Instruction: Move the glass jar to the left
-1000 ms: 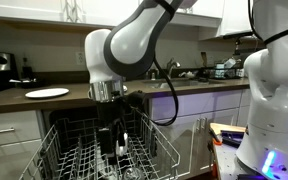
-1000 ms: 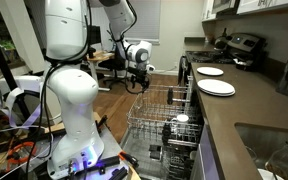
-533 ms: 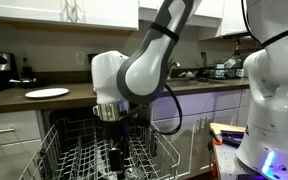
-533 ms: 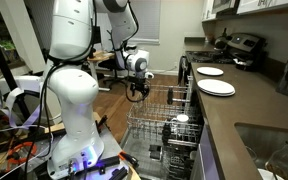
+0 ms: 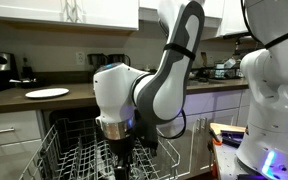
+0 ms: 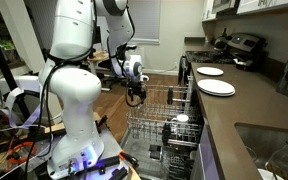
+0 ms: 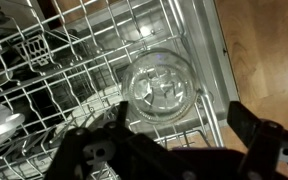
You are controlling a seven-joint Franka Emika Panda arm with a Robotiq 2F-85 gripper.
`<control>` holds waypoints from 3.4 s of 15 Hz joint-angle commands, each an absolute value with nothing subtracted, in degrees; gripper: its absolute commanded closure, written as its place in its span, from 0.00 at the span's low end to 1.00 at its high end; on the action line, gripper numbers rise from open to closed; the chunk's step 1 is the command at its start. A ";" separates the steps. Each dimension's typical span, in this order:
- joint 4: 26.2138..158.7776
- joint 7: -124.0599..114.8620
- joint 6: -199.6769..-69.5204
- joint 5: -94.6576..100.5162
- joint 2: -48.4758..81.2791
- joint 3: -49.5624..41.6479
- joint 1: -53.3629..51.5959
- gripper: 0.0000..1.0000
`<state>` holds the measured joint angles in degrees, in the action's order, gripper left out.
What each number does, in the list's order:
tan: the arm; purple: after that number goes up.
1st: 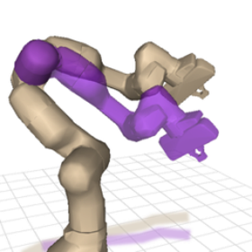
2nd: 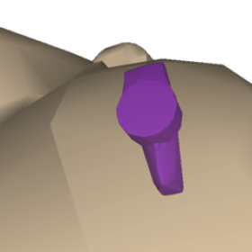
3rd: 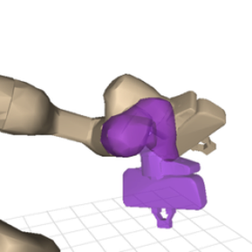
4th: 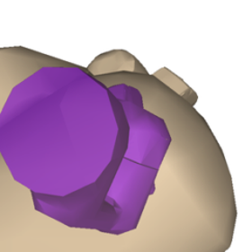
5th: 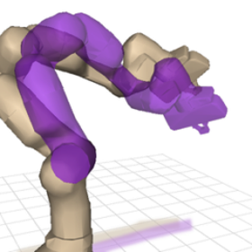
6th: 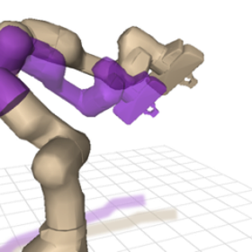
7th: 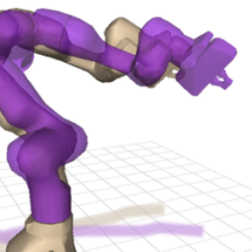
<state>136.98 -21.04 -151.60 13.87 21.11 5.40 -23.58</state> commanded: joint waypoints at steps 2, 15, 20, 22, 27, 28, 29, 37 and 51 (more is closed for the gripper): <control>137.01 -22.91 -151.50 14.81 21.35 4.93 -24.67 0.00; 137.34 -23.07 -151.71 14.96 21.22 4.41 -24.50 0.00; 138.27 -22.40 -152.51 14.34 20.89 4.35 -23.36 0.00; 138.45 -22.75 -152.99 14.86 21.12 4.02 -23.29 0.00; 137.97 -25.12 -153.13 17.74 22.64 1.87 -25.03 0.00; 137.92 -25.40 -153.22 18.18 22.89 1.55 -25.27 0.00; 137.79 -25.80 -153.29 18.68 23.20 1.24 -25.53 0.00; 137.75 -29.27 -155.57 21.43 23.93 -0.34 -27.57 0.00; 139.45 -24.51 -167.62 14.41 27.94 -0.85 -27.14 0.00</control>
<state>138.72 -26.33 -166.35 17.36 27.51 -1.24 -26.88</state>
